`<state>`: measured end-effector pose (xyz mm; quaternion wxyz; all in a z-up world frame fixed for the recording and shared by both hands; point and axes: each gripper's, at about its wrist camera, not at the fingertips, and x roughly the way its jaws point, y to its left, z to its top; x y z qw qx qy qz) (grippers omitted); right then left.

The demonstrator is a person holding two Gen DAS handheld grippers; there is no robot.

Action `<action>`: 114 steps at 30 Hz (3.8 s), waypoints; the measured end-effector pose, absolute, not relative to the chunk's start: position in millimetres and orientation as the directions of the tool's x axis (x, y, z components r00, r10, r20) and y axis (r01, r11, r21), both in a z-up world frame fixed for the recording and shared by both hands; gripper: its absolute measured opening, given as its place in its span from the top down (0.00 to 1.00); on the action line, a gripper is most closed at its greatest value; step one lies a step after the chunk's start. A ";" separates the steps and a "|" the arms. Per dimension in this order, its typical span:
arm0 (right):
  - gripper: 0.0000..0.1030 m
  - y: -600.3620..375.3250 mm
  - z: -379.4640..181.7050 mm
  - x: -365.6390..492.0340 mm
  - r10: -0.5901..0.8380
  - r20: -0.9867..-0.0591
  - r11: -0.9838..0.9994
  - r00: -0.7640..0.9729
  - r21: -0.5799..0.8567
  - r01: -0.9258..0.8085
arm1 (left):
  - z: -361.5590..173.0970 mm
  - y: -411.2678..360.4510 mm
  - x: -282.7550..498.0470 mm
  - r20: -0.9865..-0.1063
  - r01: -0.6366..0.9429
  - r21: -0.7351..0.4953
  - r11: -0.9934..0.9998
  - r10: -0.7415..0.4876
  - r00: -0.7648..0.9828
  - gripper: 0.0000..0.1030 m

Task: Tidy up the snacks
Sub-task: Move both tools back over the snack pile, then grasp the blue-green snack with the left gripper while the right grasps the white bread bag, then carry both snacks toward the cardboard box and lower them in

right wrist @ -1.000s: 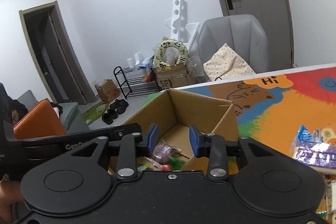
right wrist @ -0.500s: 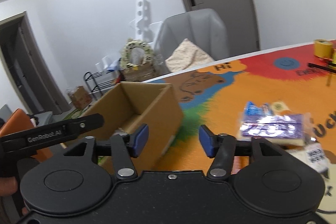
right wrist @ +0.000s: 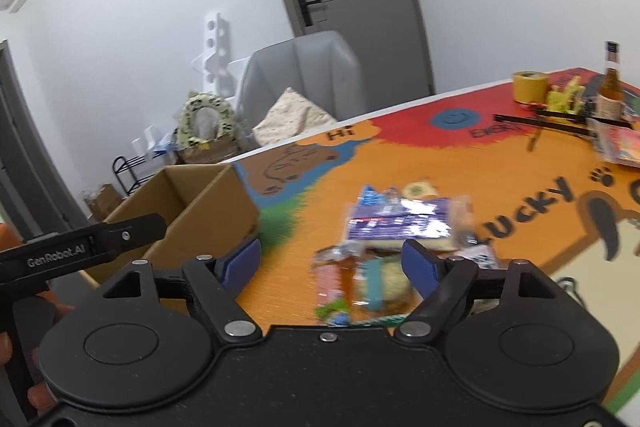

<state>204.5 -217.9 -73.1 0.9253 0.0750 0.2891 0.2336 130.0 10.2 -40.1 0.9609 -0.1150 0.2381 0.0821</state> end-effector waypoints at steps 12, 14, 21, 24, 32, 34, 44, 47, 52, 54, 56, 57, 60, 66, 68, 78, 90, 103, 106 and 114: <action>0.16 -265.7 -82.2 198.5 0.421 -0.499 0.905 0.757 0.280 -0.319 | -48.7 -34.8 134.6 -0.490 -0.137 -0.178 0.974 0.033 0.871 0.05; 0.16 -273.8 -85.6 198.4 0.418 -0.501 0.906 0.758 0.290 -0.308 | -51.1 -41.9 137.1 -0.493 -0.133 -0.169 0.977 0.033 0.869 0.05; 0.16 -292.4 -102.5 204.6 0.398 -0.526 0.914 0.752 0.296 -0.277 | -60.3 -60.0 146.1 -0.516 -0.112 -0.164 0.980 0.011 0.857 0.05; 0.16 -295.9 -108.9 207.6 0.396 -0.534 0.915 0.747 0.303 -0.268 | -67.6 -66.0 151.2 -0.533 -0.096 -0.165 0.982 -0.007 0.846 0.05; 0.16 -294.4 -122.6 218.4 0.392 -0.555 0.917 0.733 0.300 -0.263 | -89.5 -71.5 161.9 -0.571 -0.115 -0.201 0.973 -0.021 0.821 0.06; 0.16 -292.7 -125.7 221.6 0.392 -0.562 0.918 0.729 0.295 -0.266 | -94.6 -72.4 165.4 -0.583 -0.125 -0.204 0.971 -0.018 0.812 0.07; 0.16 -289.0 -140.5 235.3 0.376 -0.589 0.926 0.716 0.272 -0.263 | -124.5 -81.9 183.6 -0.666 -0.103 -0.228 0.968 -0.079 0.741 0.38; 0.15 -285.7 -141.7 238.6 0.374 -0.589 0.927 0.717 0.261 -0.270 | -129.1 -83.5 185.1 -0.674 -0.097 -0.213 0.972 -0.074 0.735 0.52; 0.15 -277.9 -142.6 245.0 0.375 -0.585 0.927 0.719 0.243 -0.287 | -129.4 -78.5 188.1 -0.673 -0.097 -0.225 0.969 -0.083 0.735 0.72; 0.15 -273.7 -143.2 247.4 0.377 -0.585 0.926 0.718 0.236 -0.294 | -129.4 -75.3 187.5 -0.672 -0.098 -0.229 0.969 -0.085 0.735 0.73; 0.15 -269.0 -145.1 250.8 0.373 -0.587 0.928 0.718 0.224 -0.299 | -129.1 -71.3 186.8 -0.673 -0.105 -0.237 0.966 -0.085 0.735 0.73; 0.15 -266.2 -146.3 252.3 0.364 -0.589 0.931 0.722 0.211 -0.298 | -128.8 -69.0 186.5 -0.673 -0.110 -0.240 0.965 -0.083 0.735 0.73; 0.15 -259.6 -150.6 257.3 0.352 -0.599 0.935 0.720 0.191 -0.298 | -127.9 -61.4 184.3 -0.669 -0.122 -0.244 0.962 -0.076 0.739 0.73; 0.15 -253.5 -158.3 262.5 0.356 -0.594 0.933 0.722 0.181 -0.312 | -130.2 -53.6 183.2 -0.660 -0.117 -0.254 0.960 -0.084 0.747 0.73; 0.18 -251.5 -159.1 265.1 0.344 -0.591 0.937 0.730 0.170 -0.304 | -130.0 -52.4 184.8 -0.658 -0.117 -0.259 0.959 -0.086 0.748 0.72; 0.43 -251.6 -157.9 261.2 0.325 -0.591 0.942 0.738 0.128 -0.312 | -125.9 -52.1 183.5 -0.646 -0.120 -0.258 0.959 -0.079 0.760 0.73; 0.52 -265.9 -145.6 237.5 0.354 -0.559 0.935 0.750 0.202 -0.291 | -111.2 -50.4 170.7 -0.603 -0.095 -0.277 0.956 -0.096 0.792 0.73; 0.53 -266.1 -111.8 215.2 0.379 -0.472 0.925 0.796 0.223 -0.308 | -83.6 -43.5 151.8 -0.547 -0.078 -0.280 0.957 -0.093 0.832 0.73; 0.53 -262.6 -103.0 214.0 0.386 -0.453 0.922 0.804 0.221 -0.318 | -71.0 -39.9 149.2 -0.527 -0.071 -0.270 0.960 -0.085 0.846 0.73; 0.53 -242.5 -82.4 215.4 0.440 -0.410 0.897 0.799 0.245 -0.369 | -41.5 -24.0 145.7 -0.487 -0.087 -0.247 0.965 -0.046 0.872 0.73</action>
